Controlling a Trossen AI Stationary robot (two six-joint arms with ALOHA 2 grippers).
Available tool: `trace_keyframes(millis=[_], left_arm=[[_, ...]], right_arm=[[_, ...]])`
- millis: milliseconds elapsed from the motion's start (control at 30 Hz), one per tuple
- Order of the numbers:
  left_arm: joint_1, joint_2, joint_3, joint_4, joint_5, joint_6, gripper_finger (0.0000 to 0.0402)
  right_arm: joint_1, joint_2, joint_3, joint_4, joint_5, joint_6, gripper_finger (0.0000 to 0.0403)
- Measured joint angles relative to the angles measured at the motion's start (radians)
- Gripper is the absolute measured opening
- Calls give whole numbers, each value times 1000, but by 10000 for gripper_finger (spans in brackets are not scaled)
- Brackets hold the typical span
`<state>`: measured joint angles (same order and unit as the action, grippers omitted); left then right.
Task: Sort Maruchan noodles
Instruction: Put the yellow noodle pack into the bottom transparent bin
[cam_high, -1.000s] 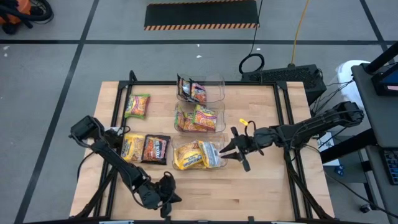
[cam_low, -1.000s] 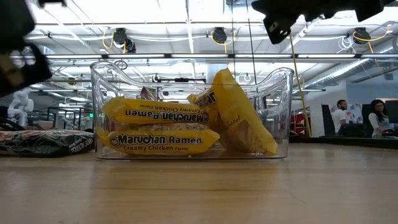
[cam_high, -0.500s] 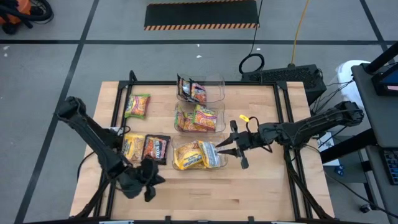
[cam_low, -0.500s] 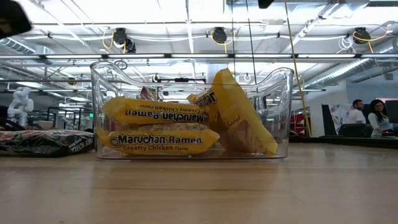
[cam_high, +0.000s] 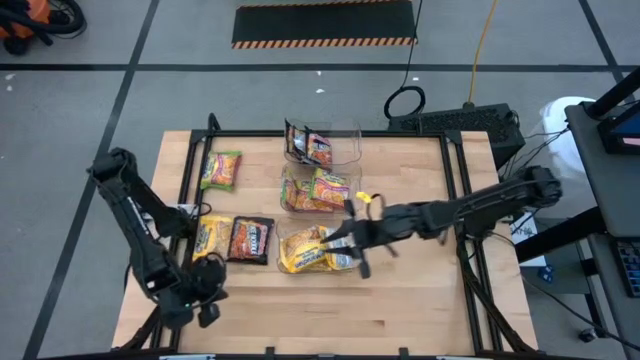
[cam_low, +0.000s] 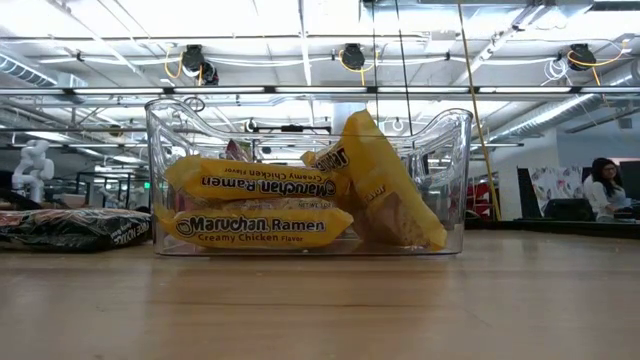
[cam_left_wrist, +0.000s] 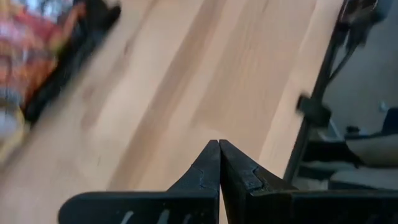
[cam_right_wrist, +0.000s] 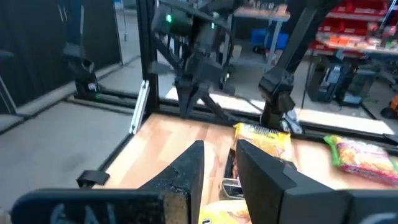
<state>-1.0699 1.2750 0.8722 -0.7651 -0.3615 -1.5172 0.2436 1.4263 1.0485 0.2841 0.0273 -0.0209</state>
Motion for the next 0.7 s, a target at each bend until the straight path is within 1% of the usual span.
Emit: trace_keyframes(millis=[100,300,500,567,700], left_arm=[[-51,0,0,-19,29,-71,1],[-171,0,0,-27,32,-209,1],[-314,0,0,-26,32,-344,1],[-362,0,0,-26,32,-396,1],[-431,-1,0,-50,-14,-467,1]], right_arm=[[-2,100,107,-18,-1,-3,91],[-2,275,313,-39,-3,-24,91],[-2,408,477,-59,-4,-18,91],[-2,446,523,-93,-5,-5,91],[-2,527,630,-180,-3,20,91]])
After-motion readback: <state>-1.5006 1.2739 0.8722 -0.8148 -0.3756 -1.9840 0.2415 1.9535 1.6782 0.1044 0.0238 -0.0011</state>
